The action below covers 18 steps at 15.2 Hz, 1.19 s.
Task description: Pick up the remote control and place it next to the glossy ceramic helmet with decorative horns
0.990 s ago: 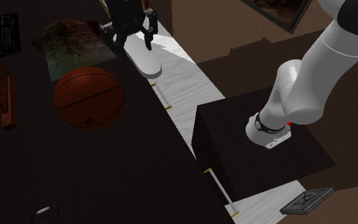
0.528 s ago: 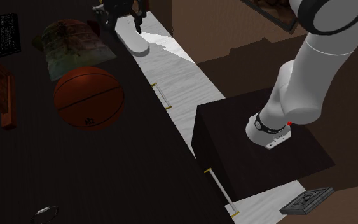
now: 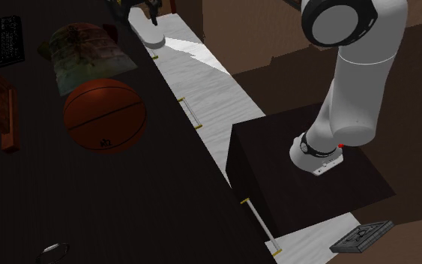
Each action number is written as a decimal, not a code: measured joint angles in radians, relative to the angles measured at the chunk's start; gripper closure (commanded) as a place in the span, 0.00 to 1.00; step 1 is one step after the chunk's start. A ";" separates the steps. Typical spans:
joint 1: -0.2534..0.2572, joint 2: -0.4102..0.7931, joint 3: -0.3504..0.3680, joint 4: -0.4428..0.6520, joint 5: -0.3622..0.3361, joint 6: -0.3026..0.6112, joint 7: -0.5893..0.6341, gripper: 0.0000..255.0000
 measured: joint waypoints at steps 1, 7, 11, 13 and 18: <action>-0.002 -0.004 -0.001 -0.020 0.000 0.015 -0.002 1.00; -0.005 -0.043 -0.002 -0.157 0.001 0.114 -0.004 1.00; -0.006 -0.056 -0.002 -0.231 0.002 0.175 -0.004 1.00; -0.006 -0.064 -0.002 -0.269 0.002 0.205 -0.003 1.00; -0.007 -0.080 -0.002 -0.361 0.002 0.281 -0.002 1.00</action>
